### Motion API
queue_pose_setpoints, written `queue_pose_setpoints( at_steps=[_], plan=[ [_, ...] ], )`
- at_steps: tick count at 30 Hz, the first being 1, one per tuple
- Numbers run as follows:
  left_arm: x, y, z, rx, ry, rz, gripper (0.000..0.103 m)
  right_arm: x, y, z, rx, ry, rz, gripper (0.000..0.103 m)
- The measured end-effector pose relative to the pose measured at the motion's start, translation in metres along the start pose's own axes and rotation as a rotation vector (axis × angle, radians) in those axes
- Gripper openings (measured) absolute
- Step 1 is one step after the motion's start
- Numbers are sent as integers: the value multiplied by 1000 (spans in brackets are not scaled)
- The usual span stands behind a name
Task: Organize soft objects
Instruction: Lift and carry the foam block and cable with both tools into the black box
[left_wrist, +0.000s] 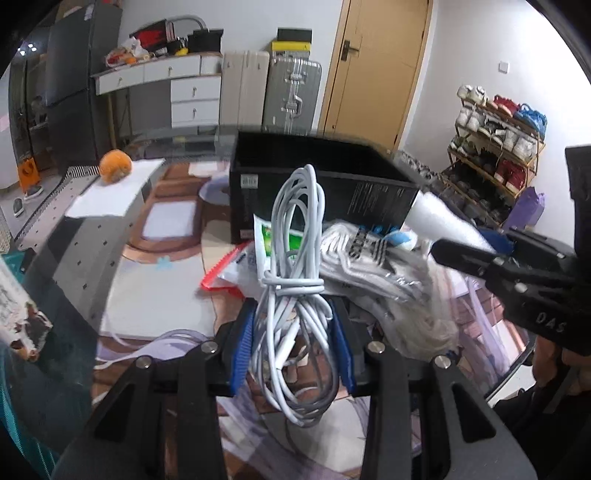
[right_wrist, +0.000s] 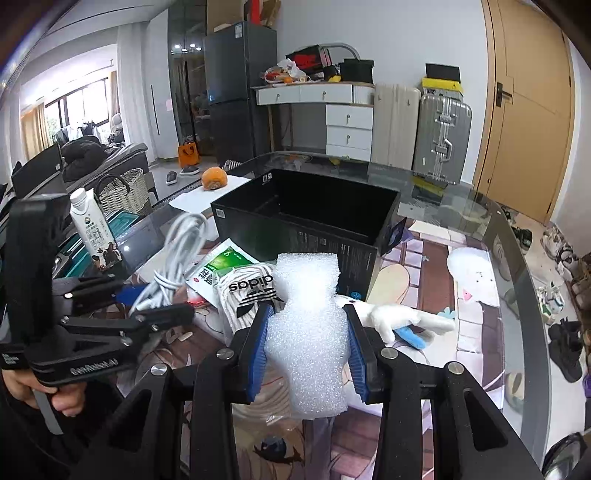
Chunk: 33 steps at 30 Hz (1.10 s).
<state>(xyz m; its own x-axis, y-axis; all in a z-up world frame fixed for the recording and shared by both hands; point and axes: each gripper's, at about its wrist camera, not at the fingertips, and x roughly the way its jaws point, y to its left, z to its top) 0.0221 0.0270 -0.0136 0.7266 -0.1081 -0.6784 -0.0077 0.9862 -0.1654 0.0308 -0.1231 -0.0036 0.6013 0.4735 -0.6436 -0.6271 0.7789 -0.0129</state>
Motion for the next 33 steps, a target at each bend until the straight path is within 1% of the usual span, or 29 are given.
queue_pose_setpoints(
  at_steps=[5, 9, 11, 14, 18, 29, 33],
  plan=[
    [-18, -1, 2, 4, -59, 1, 37, -7, 0, -2, -3, -16, -3, 38],
    [-18, -4, 9, 17, -68, -3, 37, -16, 0, 0, 0, -50, -12, 38],
    [-21, -8, 11, 24, -84, -2, 37, -19, -1, 3, 4, -60, -9, 38],
    [-27, -12, 21, 41, -113, 7, 37, -23, -4, 9, 8, -72, -5, 38],
    [-34, -13, 37, 45, -147, -3, 37, -28, -6, 19, 2, -86, 1, 38],
    [-29, -10, 75, 60, -180, 2, 37, -25, -16, 50, 16, -108, -23, 38],
    [-22, -7, 88, 64, -186, 8, 37, -22, -22, 64, 15, -136, -34, 38]
  ],
)
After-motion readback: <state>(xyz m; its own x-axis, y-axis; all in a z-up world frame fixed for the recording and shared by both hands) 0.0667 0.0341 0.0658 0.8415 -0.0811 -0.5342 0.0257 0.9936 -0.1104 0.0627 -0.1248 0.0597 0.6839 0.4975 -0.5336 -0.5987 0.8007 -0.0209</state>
